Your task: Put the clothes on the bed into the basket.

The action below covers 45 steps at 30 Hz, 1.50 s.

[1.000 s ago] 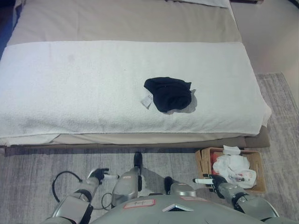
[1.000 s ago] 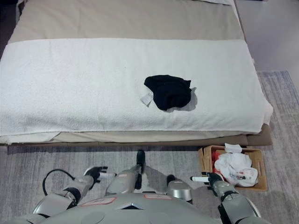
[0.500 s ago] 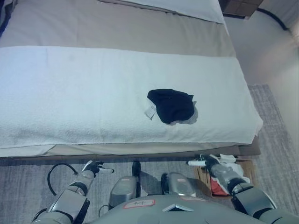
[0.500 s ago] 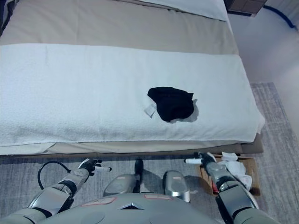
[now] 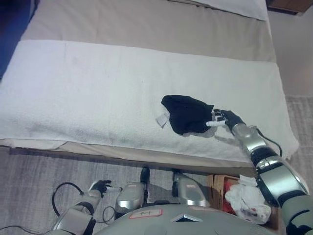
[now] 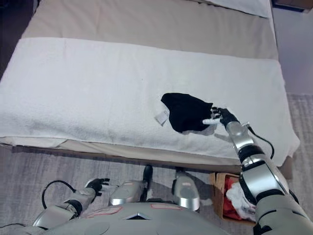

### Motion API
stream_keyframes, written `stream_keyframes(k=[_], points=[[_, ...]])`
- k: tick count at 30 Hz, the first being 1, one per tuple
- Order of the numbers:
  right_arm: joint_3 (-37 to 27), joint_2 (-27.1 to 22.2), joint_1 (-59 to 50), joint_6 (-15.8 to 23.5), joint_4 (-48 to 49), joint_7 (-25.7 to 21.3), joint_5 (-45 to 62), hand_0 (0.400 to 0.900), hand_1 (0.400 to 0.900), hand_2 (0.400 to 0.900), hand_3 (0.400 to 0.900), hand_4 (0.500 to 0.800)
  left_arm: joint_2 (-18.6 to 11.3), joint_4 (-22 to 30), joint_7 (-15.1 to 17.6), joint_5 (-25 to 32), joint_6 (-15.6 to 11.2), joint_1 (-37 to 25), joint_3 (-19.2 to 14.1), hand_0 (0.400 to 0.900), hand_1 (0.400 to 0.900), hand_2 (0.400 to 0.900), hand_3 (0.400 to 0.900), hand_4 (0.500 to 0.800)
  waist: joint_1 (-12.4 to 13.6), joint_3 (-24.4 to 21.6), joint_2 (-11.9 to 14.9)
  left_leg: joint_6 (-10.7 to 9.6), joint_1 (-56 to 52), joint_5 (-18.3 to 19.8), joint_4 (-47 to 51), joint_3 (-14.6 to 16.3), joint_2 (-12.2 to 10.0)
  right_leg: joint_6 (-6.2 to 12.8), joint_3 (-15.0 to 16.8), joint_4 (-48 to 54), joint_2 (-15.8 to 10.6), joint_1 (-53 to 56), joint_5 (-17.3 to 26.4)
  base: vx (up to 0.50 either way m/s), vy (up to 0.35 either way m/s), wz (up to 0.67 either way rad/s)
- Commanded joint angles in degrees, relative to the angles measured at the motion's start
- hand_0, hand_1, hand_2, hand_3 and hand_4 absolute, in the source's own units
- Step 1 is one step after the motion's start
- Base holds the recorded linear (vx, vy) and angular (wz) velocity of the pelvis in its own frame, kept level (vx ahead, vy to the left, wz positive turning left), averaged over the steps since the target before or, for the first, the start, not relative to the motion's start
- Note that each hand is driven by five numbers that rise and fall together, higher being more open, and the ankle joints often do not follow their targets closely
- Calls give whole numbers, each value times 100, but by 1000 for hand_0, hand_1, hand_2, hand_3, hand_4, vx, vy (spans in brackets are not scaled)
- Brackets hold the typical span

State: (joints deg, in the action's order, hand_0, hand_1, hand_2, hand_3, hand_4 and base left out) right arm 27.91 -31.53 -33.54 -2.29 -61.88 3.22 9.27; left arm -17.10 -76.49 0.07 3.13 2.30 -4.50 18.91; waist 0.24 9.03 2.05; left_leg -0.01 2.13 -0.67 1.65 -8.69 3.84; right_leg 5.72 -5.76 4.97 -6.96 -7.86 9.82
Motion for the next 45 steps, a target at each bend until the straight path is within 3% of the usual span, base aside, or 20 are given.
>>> stream_keyframes(k=[1, 8, 19, 29, 44, 45], points=[[457, -570, -1437, 227, -304, -119, -135, 900, 900, 900, 900, 800, -114, -128, 42, 134, -105, -250, 256, 900, 900, 900, 900, 800, 67, -248, -90, -346, 210, 361, -236, 179, -256, 71, 85, -483, -81, -139, -562, 61, -182, 24], [799, -435, -2184, 220, -903, -277, -289, 900, 900, 900, 900, 800, 25, 21, 62, 266, -142, -260, 604, 900, 900, 900, 900, 800, 149, -78, -427, -437, 482, 154, -131, 122, -316, -1, -25, -324, -9, -222, -613, 31, -100, 16], [925, -290, -2808, 210, -1460, -495, -487, 900, 900, 900, 900, 800, -5, 377, 91, 394, -211, -140, 871, 900, 900, 900, 900, 800, 458, 384, -859, -425, 885, -47, -28, 41, -170, -3, -179, -381, -116, -545, -607, -8, 1, 11], [715, -669, -2943, 181, -1752, -574, -385, 900, 900, 900, 900, 800, -67, 784, 77, 417, -279, -114, 1057, 900, 900, 900, 900, 800, 631, 715, -1254, -421, 1089, -186, 58, -57, -43, 55, -303, -425, -273, -702, -576, 1, 28, 11], [406, -1029, -3139, 124, -1915, -415, 99, 900, 900, 900, 900, 800, -125, 1327, 12, 434, -320, 103, 1186, 900, 900, 900, 900, 800, 820, 1138, -1809, -380, 1367, -341, 118, -68, 82, 89, -145, -666, -371, -1153, -581, 0, 5, -1], [385, -1033, -3121, 121, -1928, -401, 121, 835, 835, 835, 835, 761, -128, 1345, -1, 444, -324, 117, 1180, 900, 900, 900, 900, 800, 822, 1147, -1827, -379, 1370, -350, 127, -73, 86, 92, -147, -653, -379, -1147, -575, 0, 0, 0]])
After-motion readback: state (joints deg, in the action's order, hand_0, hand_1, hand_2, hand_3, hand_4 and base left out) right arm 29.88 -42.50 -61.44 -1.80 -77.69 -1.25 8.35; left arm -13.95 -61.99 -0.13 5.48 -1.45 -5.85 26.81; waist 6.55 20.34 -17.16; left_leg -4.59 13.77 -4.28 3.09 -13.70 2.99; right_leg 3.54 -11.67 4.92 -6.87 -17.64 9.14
